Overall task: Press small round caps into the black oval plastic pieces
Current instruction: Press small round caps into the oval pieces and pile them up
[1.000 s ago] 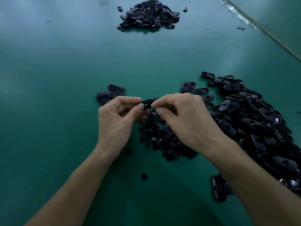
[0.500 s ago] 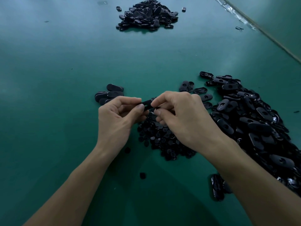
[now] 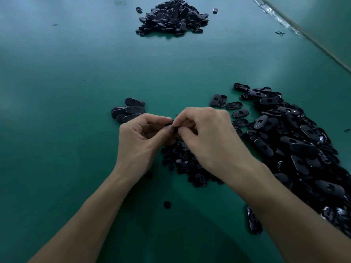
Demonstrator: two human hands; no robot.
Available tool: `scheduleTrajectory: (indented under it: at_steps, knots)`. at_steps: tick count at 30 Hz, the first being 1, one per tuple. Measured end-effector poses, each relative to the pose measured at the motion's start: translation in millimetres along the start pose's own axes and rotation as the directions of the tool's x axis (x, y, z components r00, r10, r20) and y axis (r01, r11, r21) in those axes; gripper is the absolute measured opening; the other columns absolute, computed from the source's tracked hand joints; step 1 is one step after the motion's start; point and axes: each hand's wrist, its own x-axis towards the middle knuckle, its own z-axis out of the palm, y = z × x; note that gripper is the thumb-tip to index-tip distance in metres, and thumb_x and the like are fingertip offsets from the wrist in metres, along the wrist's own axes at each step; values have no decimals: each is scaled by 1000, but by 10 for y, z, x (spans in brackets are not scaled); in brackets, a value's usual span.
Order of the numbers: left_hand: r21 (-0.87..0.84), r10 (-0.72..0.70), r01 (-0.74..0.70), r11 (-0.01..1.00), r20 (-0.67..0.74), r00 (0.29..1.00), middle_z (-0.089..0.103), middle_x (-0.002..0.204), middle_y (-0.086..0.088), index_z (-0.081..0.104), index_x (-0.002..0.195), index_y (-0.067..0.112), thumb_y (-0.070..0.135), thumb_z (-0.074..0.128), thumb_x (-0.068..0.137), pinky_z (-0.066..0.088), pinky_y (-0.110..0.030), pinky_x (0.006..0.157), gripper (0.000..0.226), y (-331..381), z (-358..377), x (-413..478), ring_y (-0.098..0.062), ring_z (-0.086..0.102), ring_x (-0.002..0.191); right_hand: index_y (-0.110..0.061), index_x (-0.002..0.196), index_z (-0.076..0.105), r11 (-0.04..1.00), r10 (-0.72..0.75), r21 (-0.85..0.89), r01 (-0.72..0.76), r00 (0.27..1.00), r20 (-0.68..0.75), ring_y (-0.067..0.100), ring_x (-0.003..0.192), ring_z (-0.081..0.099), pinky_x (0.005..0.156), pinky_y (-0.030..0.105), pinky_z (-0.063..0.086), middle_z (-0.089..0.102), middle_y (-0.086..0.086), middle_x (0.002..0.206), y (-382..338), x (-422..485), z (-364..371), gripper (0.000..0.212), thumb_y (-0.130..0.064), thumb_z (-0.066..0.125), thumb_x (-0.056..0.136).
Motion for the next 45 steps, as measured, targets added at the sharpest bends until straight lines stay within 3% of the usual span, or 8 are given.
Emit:
scheduleTrajectory:
  at_steps: [5,9,18,23,28,33,45]
  knots:
    - [-29,-27,26,999,-17,1000,76,79,-8,70,92,2,-3,71,84,61,-28,68,9,7,2,4,-18,73,68,-26,103,76,998,-24,-51,21,998,-58,18,90,65,83,37,54,69,0,98,-23,-11,31,21,-18,58,96]
    - [-47,-34,34,998,-7,999,77,78,-6,70,89,5,-4,71,83,61,-29,69,11,11,0,8,-16,73,69,-22,95,68,1000,-13,-18,12,997,-76,19,84,65,75,40,56,69,-2,87,-27,-3,66,12,-15,58,94]
    - [-35,-14,14,999,5,1000,77,78,-5,70,89,6,8,74,77,61,-27,70,13,9,7,-7,-15,73,69,-23,95,72,1000,-5,-6,4,996,-86,10,77,67,73,31,58,71,-4,85,-18,-11,77,15,-13,61,93]
    - [-18,19,-18,1000,16,1000,77,78,-1,70,88,7,-6,72,82,58,-21,67,14,12,17,-15,-10,72,68,-24,95,70,999,7,-34,-10,997,-77,20,84,66,76,38,57,69,-1,86,-44,5,90,15,-14,59,92]
    - [22,23,-24,999,40,999,77,82,0,70,90,5,-13,70,82,58,-21,72,20,21,2,-17,-10,72,74,-26,88,54,999,9,-39,-10,999,-37,13,69,62,53,27,53,62,1,83,-41,6,24,14,-14,60,93]
    - [129,58,-65,990,60,997,77,86,5,71,89,12,-12,74,80,57,-20,76,27,18,18,-27,-8,73,79,-27,85,51,997,52,-61,-49,998,47,15,74,58,61,37,53,59,3,88,-34,0,-18,16,-16,60,93]
    - [219,99,-106,970,39,994,77,89,8,73,91,23,7,74,77,57,-22,74,21,22,61,-55,-8,73,78,-27,86,47,994,54,-95,-48,996,68,21,88,54,70,43,52,57,3,92,-90,-11,-70,18,-15,58,93]
